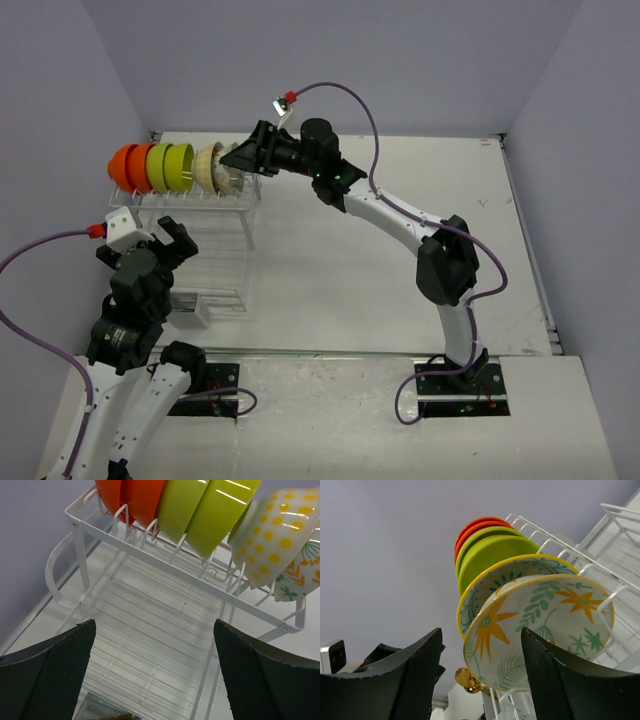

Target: Unload the bowls from the dish rack

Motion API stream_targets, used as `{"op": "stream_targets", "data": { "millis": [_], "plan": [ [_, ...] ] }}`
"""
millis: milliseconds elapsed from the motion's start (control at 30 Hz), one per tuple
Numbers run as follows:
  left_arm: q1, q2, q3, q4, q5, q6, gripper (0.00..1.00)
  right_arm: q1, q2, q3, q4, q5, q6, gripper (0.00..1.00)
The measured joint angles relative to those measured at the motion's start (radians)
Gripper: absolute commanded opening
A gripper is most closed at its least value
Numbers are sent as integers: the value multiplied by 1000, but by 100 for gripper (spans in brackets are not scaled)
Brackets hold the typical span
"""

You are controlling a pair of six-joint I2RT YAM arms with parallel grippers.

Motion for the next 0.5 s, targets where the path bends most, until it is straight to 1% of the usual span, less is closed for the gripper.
{"op": "stream_targets", "data": {
  "millis": [100,233,267,333,400,433,467,500],
  "plan": [
    [0,0,-3,1,9,0,100,4,23,41,-31,0,-1,65],
    [0,-5,-7,1,17,0,100,15,43,81,-58,2,2,59],
    [0,-8,-8,1,19,0,100,18,43,81,-63,6,5,54],
    [0,-12,-8,2,23,0,100,22,45,81,-72,14,18,50],
    [0,-15,-8,2,24,0,100,24,49,81,-76,18,34,41],
    [0,-16,-8,3,24,0,100,24,51,81,-77,19,39,34],
    [0,-17,-8,3,25,0,100,24,53,81,-77,19,46,34],
    [0,-18,-8,4,26,0,100,24,56,82,-77,19,58,27]
  ]
}}
